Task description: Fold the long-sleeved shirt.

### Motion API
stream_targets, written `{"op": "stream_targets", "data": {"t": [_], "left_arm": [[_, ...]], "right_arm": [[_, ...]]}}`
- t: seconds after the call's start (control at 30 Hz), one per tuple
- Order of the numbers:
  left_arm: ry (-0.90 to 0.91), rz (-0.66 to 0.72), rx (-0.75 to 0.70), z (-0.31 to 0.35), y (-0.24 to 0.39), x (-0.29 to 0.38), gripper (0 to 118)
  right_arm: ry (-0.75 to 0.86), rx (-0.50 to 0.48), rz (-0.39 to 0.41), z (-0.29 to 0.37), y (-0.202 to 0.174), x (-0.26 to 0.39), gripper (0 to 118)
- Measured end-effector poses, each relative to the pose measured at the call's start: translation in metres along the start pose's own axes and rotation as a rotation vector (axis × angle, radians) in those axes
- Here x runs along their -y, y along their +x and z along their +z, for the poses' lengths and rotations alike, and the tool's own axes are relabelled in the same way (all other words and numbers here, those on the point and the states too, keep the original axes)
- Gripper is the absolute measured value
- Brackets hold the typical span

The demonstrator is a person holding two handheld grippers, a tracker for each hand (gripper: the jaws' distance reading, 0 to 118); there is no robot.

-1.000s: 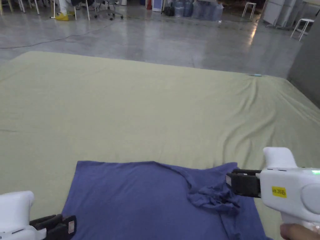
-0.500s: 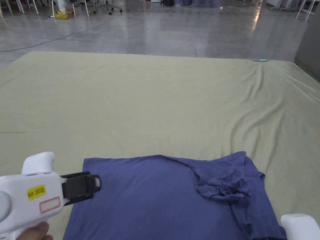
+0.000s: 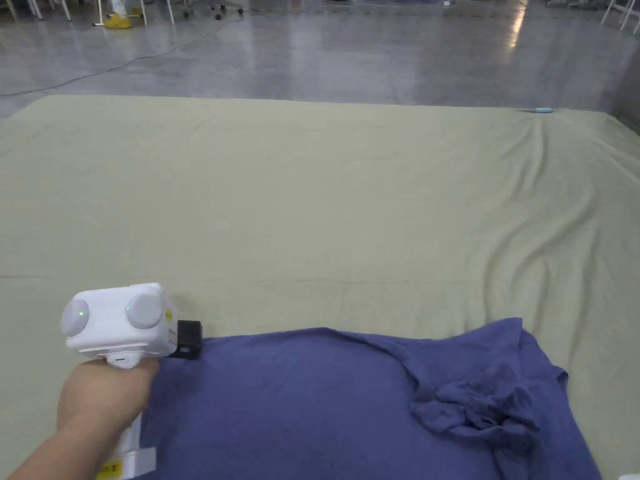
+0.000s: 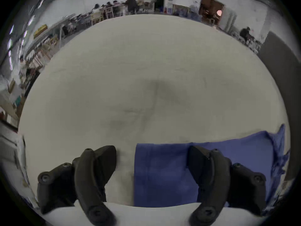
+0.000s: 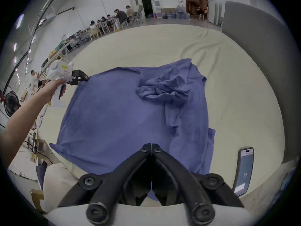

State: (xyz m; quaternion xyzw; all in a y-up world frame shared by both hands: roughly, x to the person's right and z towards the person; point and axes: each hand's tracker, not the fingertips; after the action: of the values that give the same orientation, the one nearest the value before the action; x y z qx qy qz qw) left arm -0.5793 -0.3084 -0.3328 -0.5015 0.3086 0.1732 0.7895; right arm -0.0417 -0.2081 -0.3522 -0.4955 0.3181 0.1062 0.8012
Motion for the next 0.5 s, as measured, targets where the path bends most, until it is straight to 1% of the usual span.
{"op": "stream_targets", "data": {"t": [0.03, 0.07, 0.1, 0.13, 0.17, 0.2, 0.23, 0.27, 0.3, 0.33, 0.37, 0.4, 0.43, 0.47, 0.5], "left_arm": [[0.014, 0.006, 0.037, -0.005, -0.009, -0.006, 85], [0.013, 0.014, 0.042, -0.002, -0.011, -0.008, 71], [0.023, 0.002, 0.083, 0.003, -0.012, -0.01, 21], [0.049, 0.003, 0.152, 0.008, -0.013, -0.012, 0], [0.054, 0.019, 0.181, 0.026, -0.005, -0.001, 0], [0.041, 0.019, 0.144, 0.032, -0.002, 0.0, 0], [0.039, 0.009, 0.168, 0.039, -0.001, 0.001, 0], [0.054, 0.005, 0.197, 0.045, 0.0, 0.001, 0], [0.061, 0.004, 0.201, 0.049, -0.002, -0.004, 0], [0.063, 0.0, 0.204, 0.055, -0.001, -0.005, 0], [0.076, -0.006, 0.201, 0.062, -0.001, -0.005, 0], [0.082, -0.007, 0.204, 0.068, -0.003, -0.005, 0], [0.088, -0.007, 0.21, 0.07, -0.005, -0.009, 0], [0.092, -0.006, 0.217, 0.075, -0.007, -0.009, 0], [0.096, -0.01, 0.22, 0.081, -0.008, -0.009, 0]], "right_arm": [[-0.003, 0.008, -0.008, -0.002, 0.005, -0.003, 0], [-0.005, 0.012, -0.018, -0.004, 0.012, -0.01, 0], [-0.006, 0.015, -0.027, -0.008, 0.02, -0.021, 0], [-0.008, 0.033, -0.034, -0.011, 0.027, -0.036, 0], [-0.006, 0.06, -0.03, -0.015, 0.032, -0.053, 0], [0.022, 0.082, -0.011, -0.018, 0.037, -0.074, 0], [0.064, 0.08, -0.001, -0.023, 0.044, -0.101, 0], [0.071, 0.066, -0.024, -0.029, 0.049, -0.123, 3], [0.074, 0.036, -0.076, -0.04, 0.058, -0.151, 43], [0.048, 0.027, -0.132, -0.054, 0.067, -0.176, 86], [-0.006, -0.003, -0.193, -0.074, 0.077, -0.203, 118], [-0.077, -0.007, -0.242, -0.094, 0.083, -0.226, 116], [-0.074, -0.035, -0.314, -0.107, 0.09, -0.237, 116], [-0.153, -0.023, -0.345, -0.129, 0.099, -0.251, 116], [-0.198, 0.01, -0.404, -0.148, 0.105, -0.258, 116]]}}
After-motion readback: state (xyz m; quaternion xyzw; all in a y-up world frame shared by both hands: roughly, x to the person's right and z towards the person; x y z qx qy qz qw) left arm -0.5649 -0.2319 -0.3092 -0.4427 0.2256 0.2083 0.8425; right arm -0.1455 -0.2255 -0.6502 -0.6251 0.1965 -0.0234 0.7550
